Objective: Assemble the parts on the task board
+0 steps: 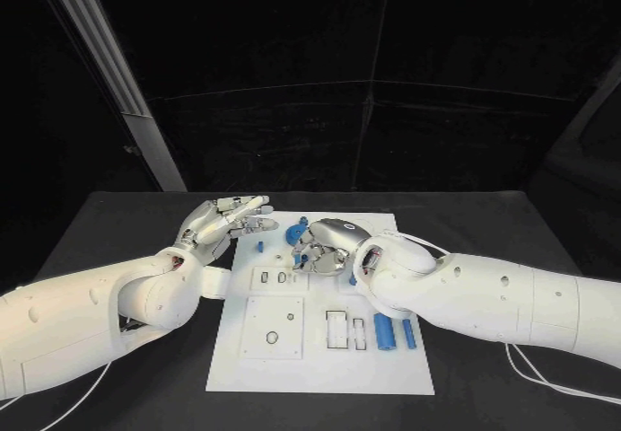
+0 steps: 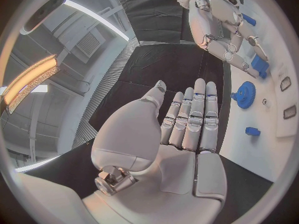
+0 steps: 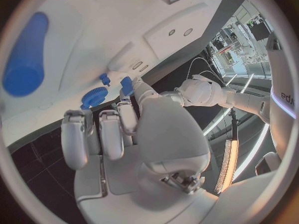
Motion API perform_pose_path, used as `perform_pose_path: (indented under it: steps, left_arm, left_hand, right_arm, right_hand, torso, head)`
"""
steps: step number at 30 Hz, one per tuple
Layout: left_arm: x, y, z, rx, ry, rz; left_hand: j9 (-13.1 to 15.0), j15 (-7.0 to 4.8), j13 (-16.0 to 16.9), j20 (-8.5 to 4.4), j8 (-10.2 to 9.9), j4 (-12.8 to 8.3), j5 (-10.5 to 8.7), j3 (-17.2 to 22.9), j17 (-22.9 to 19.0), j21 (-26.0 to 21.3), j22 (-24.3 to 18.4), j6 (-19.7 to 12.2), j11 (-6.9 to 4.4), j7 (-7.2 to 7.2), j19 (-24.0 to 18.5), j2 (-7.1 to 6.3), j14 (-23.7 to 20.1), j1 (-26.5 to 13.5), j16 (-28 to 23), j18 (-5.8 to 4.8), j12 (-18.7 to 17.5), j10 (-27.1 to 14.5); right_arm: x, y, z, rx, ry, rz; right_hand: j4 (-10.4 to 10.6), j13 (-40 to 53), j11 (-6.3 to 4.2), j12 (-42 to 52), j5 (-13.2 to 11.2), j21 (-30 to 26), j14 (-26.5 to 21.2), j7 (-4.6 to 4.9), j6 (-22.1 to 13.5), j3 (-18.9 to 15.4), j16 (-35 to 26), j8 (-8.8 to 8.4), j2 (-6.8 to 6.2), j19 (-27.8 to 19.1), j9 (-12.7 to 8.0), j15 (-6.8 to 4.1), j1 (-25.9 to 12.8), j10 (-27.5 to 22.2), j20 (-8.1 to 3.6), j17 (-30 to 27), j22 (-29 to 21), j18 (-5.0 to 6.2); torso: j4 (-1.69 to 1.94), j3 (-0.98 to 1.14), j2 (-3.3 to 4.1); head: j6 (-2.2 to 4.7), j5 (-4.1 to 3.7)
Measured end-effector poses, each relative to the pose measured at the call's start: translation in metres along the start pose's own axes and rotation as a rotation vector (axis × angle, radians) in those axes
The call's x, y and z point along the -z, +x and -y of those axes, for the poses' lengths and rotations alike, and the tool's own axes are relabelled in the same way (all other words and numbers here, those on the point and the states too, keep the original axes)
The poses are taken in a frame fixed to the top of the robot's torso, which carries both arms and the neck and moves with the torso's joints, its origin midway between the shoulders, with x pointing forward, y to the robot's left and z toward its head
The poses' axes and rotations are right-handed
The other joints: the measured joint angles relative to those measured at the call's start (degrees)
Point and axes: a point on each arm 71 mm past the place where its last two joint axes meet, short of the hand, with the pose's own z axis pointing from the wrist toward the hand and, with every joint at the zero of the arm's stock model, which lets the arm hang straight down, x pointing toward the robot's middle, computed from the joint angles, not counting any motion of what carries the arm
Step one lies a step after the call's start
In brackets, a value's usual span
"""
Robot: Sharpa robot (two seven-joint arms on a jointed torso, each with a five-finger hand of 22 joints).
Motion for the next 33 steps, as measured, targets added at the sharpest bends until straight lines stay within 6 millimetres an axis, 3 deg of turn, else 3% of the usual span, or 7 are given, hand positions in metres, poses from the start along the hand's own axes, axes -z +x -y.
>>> perform_pose_path:
  steps: [18, 33]
  left_arm:
    - [-0.001, -0.001, 0.000, 0.006, 0.004, 0.009]
    - [-0.001, -0.001, 0.000, 0.008, 0.003, 0.009]
  left_hand:
    - [0.0, 0.00, 0.0, 0.00, 0.0, -0.2, 0.00, 0.2, 0.0, 0.0, 0.0, 0.0, 0.00, 0.00, 0.0, 0.00, 0.0, 0.0, 0.0, 0.00, 0.0, 0.0]
    - [0.0, 0.00, 0.0, 0.00, 0.0, -0.2, 0.00, 0.2, 0.0, 0.0, 0.0, 0.0, 0.00, 0.00, 0.0, 0.20, 0.0, 0.2, 0.0, 0.00, 0.0, 0.0]
  right_arm:
    - [-0.004, 0.018, -0.014, 0.056, -0.023, -0.040]
    - [-0.007, 0.019, -0.016, 0.070, -0.029, -0.052]
  right_hand:
    - [0.0, 0.1, -0.12, 0.0, 0.3, 0.0, 0.2, -0.17, 0.2, 0.3, 0.0, -0.19, -0.54, -0.2, 0.0, -0.21, -0.5, 0.1, -0.21, 0.0, 0.0, 0.00]
    - [0.0, -0.6, -0.32, -1.0, 0.8, 0.0, 0.2, -0.30, 0.4, 0.3, 0.0, 0.08, -1.07, -0.2, 0.3, -0.20, -1.1, -0.1, -0.21, 0.0, 0.0, 0.00]
  torso:
    - [-0.05, 0.00, -0.02]
    - [-0.08, -0.02, -0.07]
  head:
    - [-0.69, 0.81]
    - [-1.16, 0.60]
